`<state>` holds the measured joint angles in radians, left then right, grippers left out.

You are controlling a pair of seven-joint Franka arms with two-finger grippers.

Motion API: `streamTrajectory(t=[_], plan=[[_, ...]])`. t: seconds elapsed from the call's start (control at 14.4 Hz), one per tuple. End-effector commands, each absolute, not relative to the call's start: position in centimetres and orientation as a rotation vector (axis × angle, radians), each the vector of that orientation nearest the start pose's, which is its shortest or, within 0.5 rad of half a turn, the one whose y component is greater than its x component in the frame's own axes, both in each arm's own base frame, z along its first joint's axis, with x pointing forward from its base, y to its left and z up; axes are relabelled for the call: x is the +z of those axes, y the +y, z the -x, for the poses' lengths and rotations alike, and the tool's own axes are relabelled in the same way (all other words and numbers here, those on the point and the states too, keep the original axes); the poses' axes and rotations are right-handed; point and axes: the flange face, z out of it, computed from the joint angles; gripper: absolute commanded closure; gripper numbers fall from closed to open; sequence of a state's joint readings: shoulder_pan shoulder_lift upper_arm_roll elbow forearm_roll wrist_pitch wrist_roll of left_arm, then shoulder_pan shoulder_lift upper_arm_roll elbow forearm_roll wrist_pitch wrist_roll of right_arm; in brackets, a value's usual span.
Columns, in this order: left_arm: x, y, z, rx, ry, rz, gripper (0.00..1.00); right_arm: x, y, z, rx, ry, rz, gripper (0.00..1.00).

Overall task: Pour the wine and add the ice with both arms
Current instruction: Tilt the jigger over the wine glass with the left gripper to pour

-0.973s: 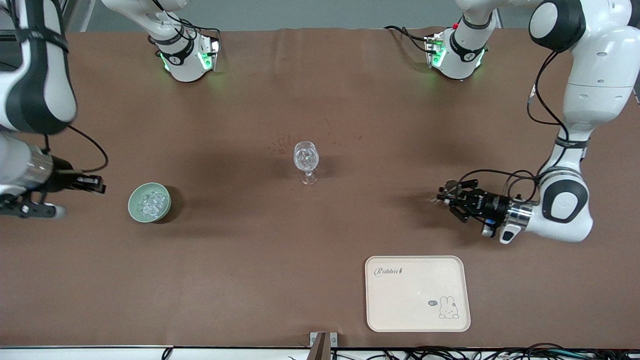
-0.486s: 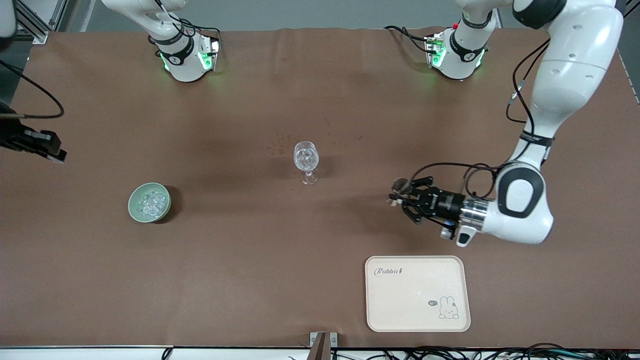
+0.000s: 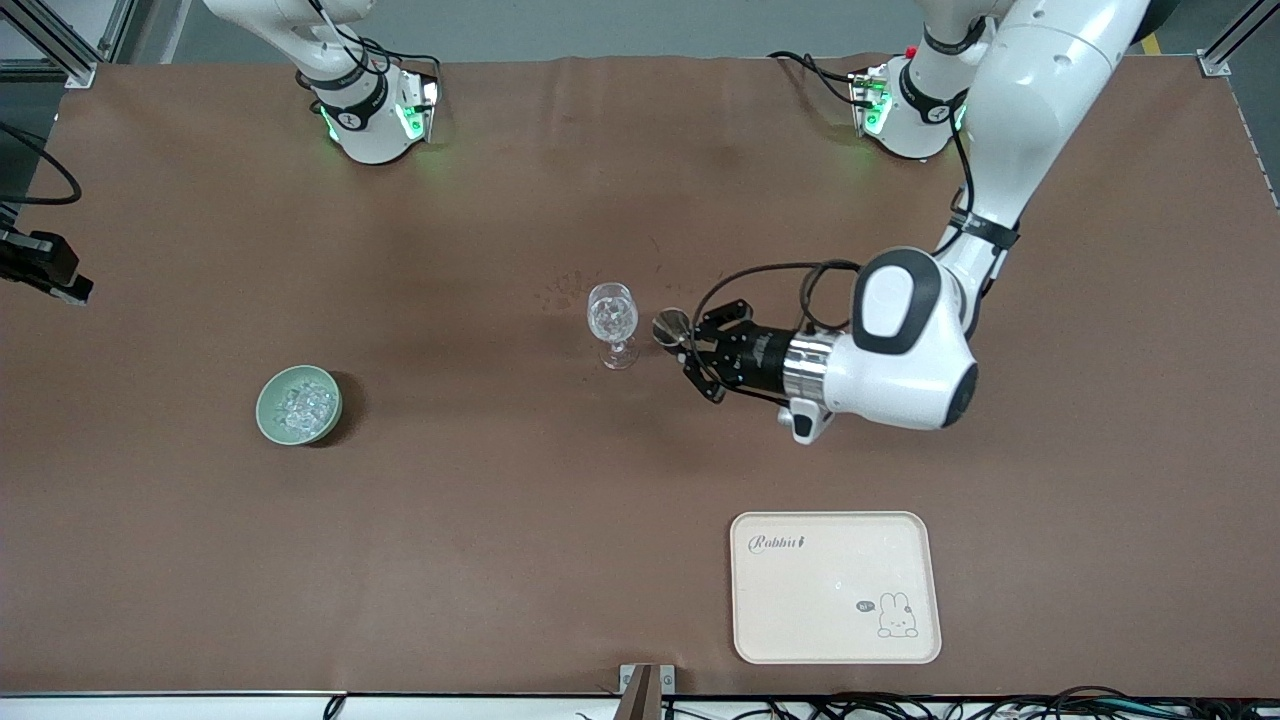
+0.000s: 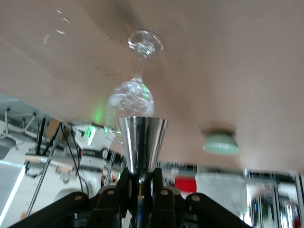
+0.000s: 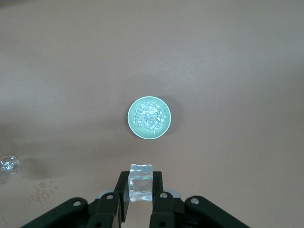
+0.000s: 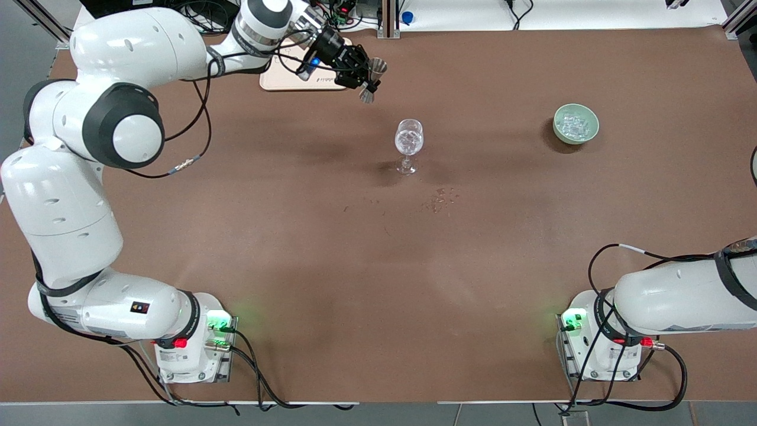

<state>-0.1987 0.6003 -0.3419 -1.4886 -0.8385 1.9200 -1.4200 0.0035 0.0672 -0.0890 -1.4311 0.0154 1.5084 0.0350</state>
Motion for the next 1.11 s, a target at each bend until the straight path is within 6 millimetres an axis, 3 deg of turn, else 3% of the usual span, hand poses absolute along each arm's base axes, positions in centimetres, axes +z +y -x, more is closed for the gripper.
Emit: streamTrajectory(t=[0.0, 0.14, 0.28, 0.42, 0.56, 0.76, 1.04], plan=[[38.3, -37.4, -58.6, 1.41, -1.989, 2.489, 1.0, 65.1, -4.4, -56.5, -0.015, 0.205, 3.126, 0.99], [39.7, -39.8, -56.8, 1.344, -1.978, 2.471, 1.0, 65.0, -4.4, -56.5, -0.01, 0.205, 3.126, 0.98], [39.5, -41.7, -55.0, 1.105, -1.952, 2.46, 1.0, 65.0, -4.4, -56.5, -0.01, 0.207, 3.125, 0.98], [39.1, -42.0, -54.7, 1.006, -1.981, 2.41, 1.0, 65.0, -4.3, -56.5, -0.008, 0.202, 3.125, 0.98], [39.0, -44.2, -52.9, 0.962, -1.968, 2.389, 1.0, 64.9, -4.5, -56.6, -0.008, 0.207, 3.125, 0.98], [40.5, -45.3, -52.7, 0.827, -2.012, 2.383, 1.0, 65.0, -4.5, -56.6, -0.01, 0.207, 3.125, 0.99], [40.5, -46.2, -51.9, 0.634, -2.01, 2.391, 1.0, 64.9, -4.5, -56.6, -0.008, 0.204, 3.125, 0.99]])
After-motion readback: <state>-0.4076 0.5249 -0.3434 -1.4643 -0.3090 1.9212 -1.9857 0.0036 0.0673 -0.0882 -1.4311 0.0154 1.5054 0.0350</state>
